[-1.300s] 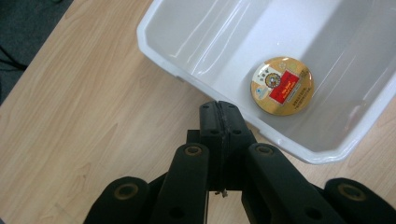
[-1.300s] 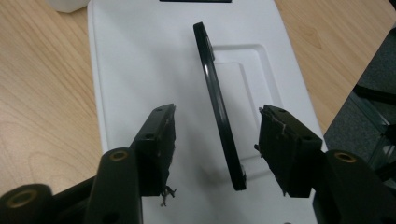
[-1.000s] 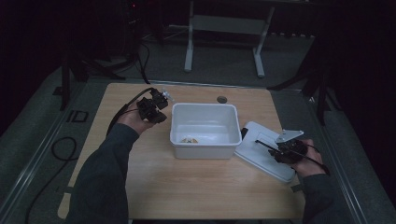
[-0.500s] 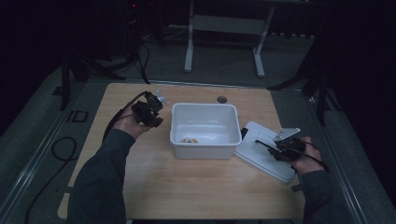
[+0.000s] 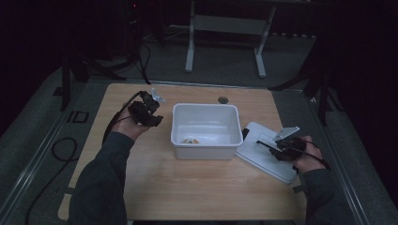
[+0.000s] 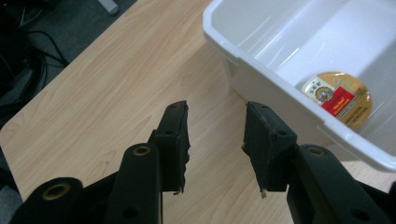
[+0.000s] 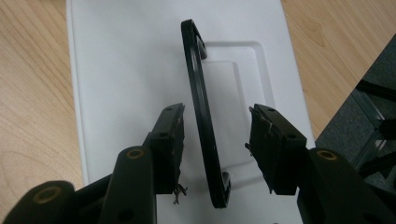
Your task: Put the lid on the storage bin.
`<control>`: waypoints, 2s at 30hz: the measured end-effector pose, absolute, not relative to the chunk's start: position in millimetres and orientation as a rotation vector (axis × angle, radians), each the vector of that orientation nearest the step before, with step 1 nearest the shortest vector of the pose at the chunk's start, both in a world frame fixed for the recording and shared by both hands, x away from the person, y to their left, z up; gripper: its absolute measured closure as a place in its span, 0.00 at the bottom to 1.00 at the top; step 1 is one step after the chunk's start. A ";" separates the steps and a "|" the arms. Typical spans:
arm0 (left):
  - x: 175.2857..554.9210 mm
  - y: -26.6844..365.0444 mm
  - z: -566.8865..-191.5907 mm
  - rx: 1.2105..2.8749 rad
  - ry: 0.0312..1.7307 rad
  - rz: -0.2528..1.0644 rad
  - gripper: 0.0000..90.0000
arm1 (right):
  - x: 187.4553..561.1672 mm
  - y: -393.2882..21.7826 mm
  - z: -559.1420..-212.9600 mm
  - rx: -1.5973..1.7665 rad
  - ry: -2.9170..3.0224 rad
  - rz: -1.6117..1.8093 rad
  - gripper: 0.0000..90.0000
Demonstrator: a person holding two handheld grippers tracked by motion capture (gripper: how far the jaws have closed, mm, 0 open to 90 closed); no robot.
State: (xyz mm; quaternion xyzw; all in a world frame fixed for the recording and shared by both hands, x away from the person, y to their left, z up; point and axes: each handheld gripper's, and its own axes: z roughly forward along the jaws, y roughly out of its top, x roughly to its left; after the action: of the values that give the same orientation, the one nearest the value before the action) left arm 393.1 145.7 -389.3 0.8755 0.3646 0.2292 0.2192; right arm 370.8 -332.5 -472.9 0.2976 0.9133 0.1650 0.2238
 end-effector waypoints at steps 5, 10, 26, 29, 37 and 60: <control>392.5 145.4 -389.4 2.417 1.006 0.636 0.66 | 375.0 -327.9 -472.6 0.809 2.539 0.438 0.62; 392.2 144.9 -389.4 2.415 1.005 0.643 0.66 | 377.3 -323.7 -472.2 0.794 2.551 0.423 0.63; 392.3 151.8 -398.4 2.381 1.027 0.620 0.65 | 385.2 -310.0 -477.3 0.739 2.612 0.322 0.77; 392.8 152.1 -398.4 2.378 1.028 0.616 0.64 | 386.3 -307.3 -478.0 0.727 2.619 0.305 0.78; 392.9 151.7 -398.7 2.376 1.028 0.615 0.64 | 388.8 -302.4 -479.5 0.702 2.632 0.243 0.83; 392.1 154.2 -399.2 2.375 1.027 0.594 0.63 | 394.8 -293.5 -480.4 0.658 2.648 0.122 0.92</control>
State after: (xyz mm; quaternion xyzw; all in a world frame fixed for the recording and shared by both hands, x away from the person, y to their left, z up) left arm 392.1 154.2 -399.2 0.8683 0.3755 0.2170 0.2409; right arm 394.8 -293.5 -480.4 0.2357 0.9492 0.0437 0.2039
